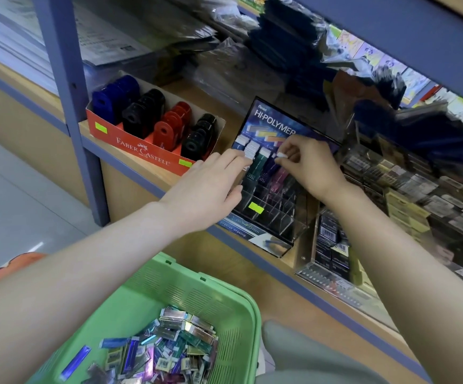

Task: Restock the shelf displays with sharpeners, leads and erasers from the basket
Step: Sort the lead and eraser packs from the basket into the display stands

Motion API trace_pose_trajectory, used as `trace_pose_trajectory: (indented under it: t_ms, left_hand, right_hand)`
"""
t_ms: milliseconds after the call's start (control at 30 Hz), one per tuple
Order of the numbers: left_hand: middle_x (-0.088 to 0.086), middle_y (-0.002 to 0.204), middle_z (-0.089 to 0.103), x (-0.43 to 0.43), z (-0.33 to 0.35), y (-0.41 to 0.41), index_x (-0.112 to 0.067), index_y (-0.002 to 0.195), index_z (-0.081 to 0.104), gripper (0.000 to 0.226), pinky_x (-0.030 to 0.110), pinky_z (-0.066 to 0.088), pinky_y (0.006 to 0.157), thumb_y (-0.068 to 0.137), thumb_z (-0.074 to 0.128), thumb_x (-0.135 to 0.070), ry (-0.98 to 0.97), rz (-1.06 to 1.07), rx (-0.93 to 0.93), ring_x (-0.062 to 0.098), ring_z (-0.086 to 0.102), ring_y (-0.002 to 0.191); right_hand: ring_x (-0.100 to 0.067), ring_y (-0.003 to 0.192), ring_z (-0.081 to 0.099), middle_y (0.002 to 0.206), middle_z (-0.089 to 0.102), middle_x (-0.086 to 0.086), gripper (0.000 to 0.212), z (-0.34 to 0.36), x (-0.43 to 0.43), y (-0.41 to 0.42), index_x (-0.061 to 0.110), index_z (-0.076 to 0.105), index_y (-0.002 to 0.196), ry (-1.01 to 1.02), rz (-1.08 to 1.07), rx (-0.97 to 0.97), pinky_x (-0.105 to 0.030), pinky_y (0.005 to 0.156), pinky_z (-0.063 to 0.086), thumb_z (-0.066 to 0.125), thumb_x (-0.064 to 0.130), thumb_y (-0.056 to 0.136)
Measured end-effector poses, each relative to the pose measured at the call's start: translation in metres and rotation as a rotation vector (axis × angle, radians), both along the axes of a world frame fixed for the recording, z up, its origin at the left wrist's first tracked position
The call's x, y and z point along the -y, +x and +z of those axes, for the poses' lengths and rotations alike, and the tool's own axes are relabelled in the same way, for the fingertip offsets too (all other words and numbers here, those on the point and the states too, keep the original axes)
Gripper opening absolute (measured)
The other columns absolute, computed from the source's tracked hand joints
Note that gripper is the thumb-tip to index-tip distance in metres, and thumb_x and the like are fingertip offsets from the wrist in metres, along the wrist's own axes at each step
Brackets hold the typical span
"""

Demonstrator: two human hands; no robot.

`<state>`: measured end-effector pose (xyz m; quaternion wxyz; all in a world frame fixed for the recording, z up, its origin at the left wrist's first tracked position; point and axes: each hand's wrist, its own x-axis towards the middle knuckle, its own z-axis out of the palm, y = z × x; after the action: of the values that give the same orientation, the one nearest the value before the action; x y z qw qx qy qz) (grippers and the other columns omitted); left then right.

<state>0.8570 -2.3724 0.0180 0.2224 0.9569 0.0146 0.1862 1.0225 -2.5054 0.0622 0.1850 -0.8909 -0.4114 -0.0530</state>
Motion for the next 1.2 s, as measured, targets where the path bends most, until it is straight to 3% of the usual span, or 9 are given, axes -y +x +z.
trace_pose_trajectory:
  t_ms: [300, 467, 600, 767, 900, 967, 1033, 1100, 1200]
  left_hand:
    - [-0.002, 0.154, 0.023, -0.001, -0.005, 0.0, -0.018, 0.148, 0.024, 0.051, 0.033, 0.03, 0.109, 0.099, 0.038, -0.025, 0.044, 0.001, -0.013, 0.015, 0.032, 0.132]
    - [0.009, 0.155, 0.024, 0.004, 0.0, -0.009, -0.008, 0.149, 0.021, 0.059, 0.038, 0.025, 0.111, 0.096, 0.043, -0.022, 0.286, 0.147, -0.043, 0.025, 0.027, 0.139]
    - [0.021, 0.132, 0.051, 0.004, -0.009, -0.043, 0.0, 0.129, 0.051, 0.052, 0.043, 0.036, 0.102, 0.078, 0.062, -0.006, 0.29, 0.187, 0.132, 0.034, 0.046, 0.122]
    - [0.015, 0.114, 0.057, -0.004, -0.047, -0.102, -0.006, 0.107, 0.057, 0.031, 0.038, 0.03, 0.09, 0.079, 0.046, -0.011, 0.251, 0.214, 0.127, 0.028, 0.044, 0.105]
    - [0.012, 0.107, 0.058, -0.016, -0.09, -0.144, -0.01, 0.104, 0.056, 0.033, 0.036, 0.03, 0.08, 0.075, 0.042, -0.018, 0.213, 0.288, -0.063, 0.025, 0.043, 0.096]
    - [0.013, 0.107, 0.059, -0.026, -0.112, -0.164, -0.011, 0.107, 0.055, 0.033, 0.035, 0.029, 0.078, 0.074, 0.054, -0.014, 0.215, 0.343, -0.139, 0.024, 0.043, 0.094]
    - [0.015, 0.109, 0.059, -0.036, -0.131, -0.182, -0.011, 0.114, 0.052, 0.047, 0.036, 0.03, 0.081, 0.07, 0.066, -0.008, 0.159, 0.399, -0.208, 0.026, 0.045, 0.098]
    - [0.017, 0.113, 0.058, -0.045, -0.146, -0.199, -0.009, 0.126, 0.048, 0.051, 0.04, 0.038, 0.087, 0.076, 0.058, -0.011, 0.108, 0.45, -0.279, 0.031, 0.052, 0.102]
    - [0.018, 0.13, 0.049, -0.052, -0.162, -0.217, -0.006, 0.145, 0.033, 0.06, 0.047, 0.042, 0.093, 0.09, 0.054, -0.009, -0.072, 0.529, -0.414, 0.036, 0.05, 0.115]
  right_hand:
    - [-0.025, 0.102, 0.055, 0.106, 0.062, -0.006, 0.017, -0.016, -0.013, -0.011, 0.016, 0.061, 0.102, -0.148, -0.128, 0.301, -0.031, 0.072, 0.044, 0.066, 0.023, 0.087]
    - [-0.031, 0.113, 0.05, 0.119, 0.059, -0.012, 0.029, -0.015, -0.005, -0.025, 0.009, 0.057, 0.122, -0.204, -0.13, 0.357, -0.036, 0.078, 0.042, 0.049, 0.022, 0.097]
    - [-0.033, 0.103, 0.056, 0.108, 0.064, -0.014, 0.025, -0.017, 0.009, -0.059, 0.005, 0.061, 0.116, -0.019, -0.015, 0.445, -0.04, 0.081, 0.046, 0.054, 0.017, 0.094]
    - [-0.024, 0.083, 0.051, 0.093, 0.06, -0.007, 0.017, -0.035, 0.02, -0.115, 0.007, 0.062, 0.101, 0.066, 0.22, 0.455, -0.029, 0.071, 0.038, 0.05, 0.016, 0.093]
    - [-0.023, 0.077, 0.055, 0.088, 0.06, -0.004, 0.021, -0.087, 0.015, -0.149, 0.01, 0.062, 0.097, -0.055, 0.371, 0.321, -0.029, 0.065, 0.04, 0.044, 0.019, 0.09]
    - [-0.021, 0.08, 0.058, 0.091, 0.061, -0.002, 0.025, -0.117, 0.009, -0.165, 0.012, 0.063, 0.1, -0.17, 0.41, 0.186, -0.027, 0.069, 0.044, 0.041, 0.02, 0.089]
    - [-0.018, 0.099, 0.058, 0.109, 0.059, -0.001, 0.03, -0.149, 0.003, -0.181, 0.013, 0.058, 0.117, -0.319, 0.435, -0.037, -0.029, 0.086, 0.048, 0.037, 0.019, 0.095]
    - [-0.012, 0.117, 0.049, 0.128, 0.049, 0.002, 0.035, -0.187, 0.002, -0.194, 0.017, 0.045, 0.134, -0.436, 0.418, -0.256, -0.025, 0.104, 0.039, 0.038, 0.023, 0.101]
    - [-0.015, 0.123, 0.046, 0.136, 0.044, -0.001, 0.039, -0.24, 0.005, -0.213, 0.017, 0.038, 0.139, -0.551, 0.371, -0.47, -0.03, 0.109, 0.035, 0.042, 0.023, 0.101]
